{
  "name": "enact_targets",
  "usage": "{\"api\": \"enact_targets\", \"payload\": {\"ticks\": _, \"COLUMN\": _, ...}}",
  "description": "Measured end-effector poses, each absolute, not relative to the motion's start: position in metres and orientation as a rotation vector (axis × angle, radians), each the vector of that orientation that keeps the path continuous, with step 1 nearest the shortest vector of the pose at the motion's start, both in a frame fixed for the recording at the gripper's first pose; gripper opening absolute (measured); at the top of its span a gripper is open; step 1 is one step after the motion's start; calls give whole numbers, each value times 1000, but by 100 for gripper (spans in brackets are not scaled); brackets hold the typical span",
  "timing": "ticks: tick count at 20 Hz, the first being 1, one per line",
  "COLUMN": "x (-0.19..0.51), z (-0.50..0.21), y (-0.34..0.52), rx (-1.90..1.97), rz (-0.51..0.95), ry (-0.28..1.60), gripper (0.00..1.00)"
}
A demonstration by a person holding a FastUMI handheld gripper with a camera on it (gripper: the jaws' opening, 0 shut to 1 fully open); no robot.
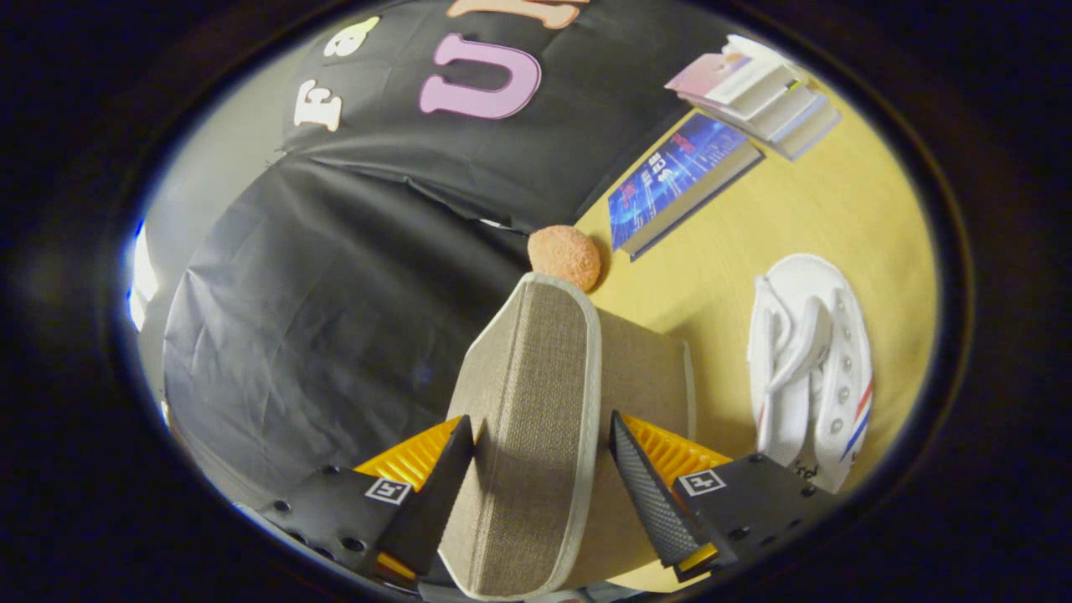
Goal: Open the storage box then place both shoes into the box .Put the left shoe in first, then the right shoe, with the right side of both shoes facing outward in a uniform manner.
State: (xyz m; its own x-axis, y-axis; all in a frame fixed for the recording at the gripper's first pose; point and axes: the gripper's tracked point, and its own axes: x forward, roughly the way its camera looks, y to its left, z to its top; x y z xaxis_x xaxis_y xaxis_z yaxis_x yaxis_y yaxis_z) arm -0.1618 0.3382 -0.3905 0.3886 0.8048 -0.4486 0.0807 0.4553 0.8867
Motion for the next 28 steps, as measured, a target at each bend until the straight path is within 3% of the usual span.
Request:
{"api": "enact_targets", "payload": {"ticks": 15, "x": -166, "z": -307, "y": 321, "rx": 1167, "rz": 702, "ry": 1064, "gripper": 96}}
{"api": "enact_targets", "payload": {"ticks": 28, "x": -201, "z": -302, "y": 354, "rx": 1123, "rz": 786, "ry": 1168, "gripper": 96}}
